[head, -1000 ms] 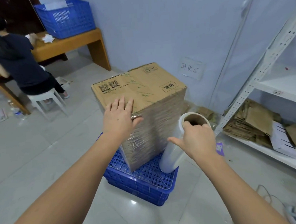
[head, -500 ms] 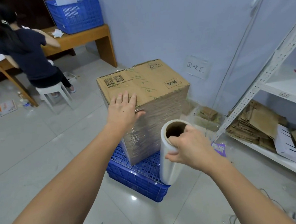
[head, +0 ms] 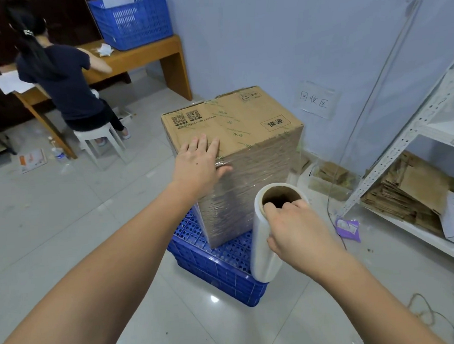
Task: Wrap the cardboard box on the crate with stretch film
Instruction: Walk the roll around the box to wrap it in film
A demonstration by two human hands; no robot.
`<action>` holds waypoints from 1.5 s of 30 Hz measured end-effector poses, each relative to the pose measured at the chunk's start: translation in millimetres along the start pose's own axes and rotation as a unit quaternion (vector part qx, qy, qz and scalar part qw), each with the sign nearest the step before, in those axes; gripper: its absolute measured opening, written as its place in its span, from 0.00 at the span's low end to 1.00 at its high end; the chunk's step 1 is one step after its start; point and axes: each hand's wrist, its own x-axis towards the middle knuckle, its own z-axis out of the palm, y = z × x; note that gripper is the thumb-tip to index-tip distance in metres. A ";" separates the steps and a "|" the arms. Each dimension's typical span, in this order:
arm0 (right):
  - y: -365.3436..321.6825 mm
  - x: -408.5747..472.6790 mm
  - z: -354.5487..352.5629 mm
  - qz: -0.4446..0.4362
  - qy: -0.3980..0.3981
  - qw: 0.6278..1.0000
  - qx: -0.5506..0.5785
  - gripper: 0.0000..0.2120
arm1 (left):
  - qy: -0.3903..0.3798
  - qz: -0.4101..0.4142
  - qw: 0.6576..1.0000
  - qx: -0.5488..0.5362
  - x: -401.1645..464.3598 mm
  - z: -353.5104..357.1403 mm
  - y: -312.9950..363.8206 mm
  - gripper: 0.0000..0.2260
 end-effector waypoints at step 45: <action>-133.4 57.0 -2.3 0.161 0.020 0.986 0.047 0.17 | 0.080 0.398 0.914 -0.023 17.2 24.1 -86.5 0.46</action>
